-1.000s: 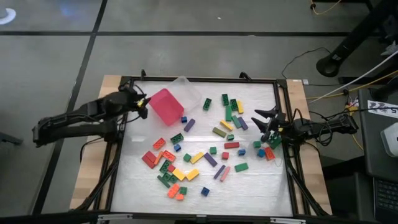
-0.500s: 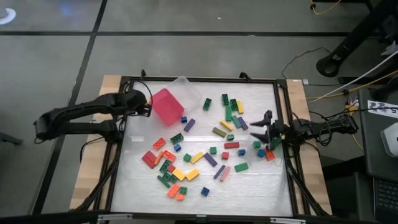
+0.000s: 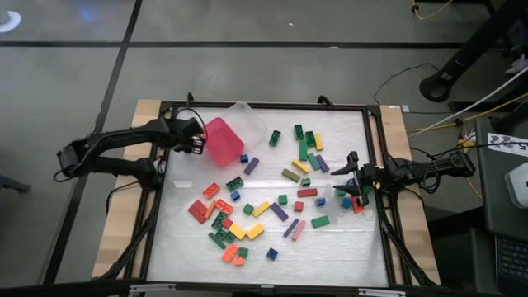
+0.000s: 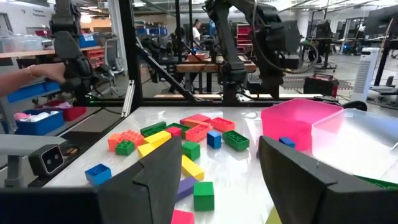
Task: Sort blocks by size
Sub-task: Put the small blue game piece into the pink bin
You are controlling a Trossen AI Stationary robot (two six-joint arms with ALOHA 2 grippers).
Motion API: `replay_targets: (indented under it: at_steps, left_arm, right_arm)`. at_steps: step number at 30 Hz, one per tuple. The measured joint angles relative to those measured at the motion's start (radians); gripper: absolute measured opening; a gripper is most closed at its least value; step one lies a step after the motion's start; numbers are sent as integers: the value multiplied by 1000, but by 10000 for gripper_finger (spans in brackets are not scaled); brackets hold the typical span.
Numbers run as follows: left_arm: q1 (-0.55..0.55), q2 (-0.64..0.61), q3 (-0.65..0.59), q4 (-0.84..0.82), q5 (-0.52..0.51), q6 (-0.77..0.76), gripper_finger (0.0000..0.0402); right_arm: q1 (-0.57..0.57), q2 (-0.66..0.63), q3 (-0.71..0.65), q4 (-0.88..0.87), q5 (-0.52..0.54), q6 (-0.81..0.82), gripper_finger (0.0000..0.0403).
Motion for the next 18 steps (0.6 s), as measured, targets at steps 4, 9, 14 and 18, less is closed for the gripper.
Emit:
replay_targets:
  at_steps: [4, 9, 14, 18]
  left_arm:
    - [16, 58, 0, 1, 0, 3, 131]
    - [20, 108, 0, 18, 2, 20, 131]
    - [20, 124, -1, 39, 6, 26, 131]
    - [20, 123, -1, 38, 11, 27, 131]
  right_arm:
    - [0, 0, 0, -1, 0, 0, 214]
    - [0, 0, 0, -4, 1, 0, 214]
    - [0, 0, 0, -4, 2, 0, 214]
    - [0, 0, 0, -3, 3, 0, 214]
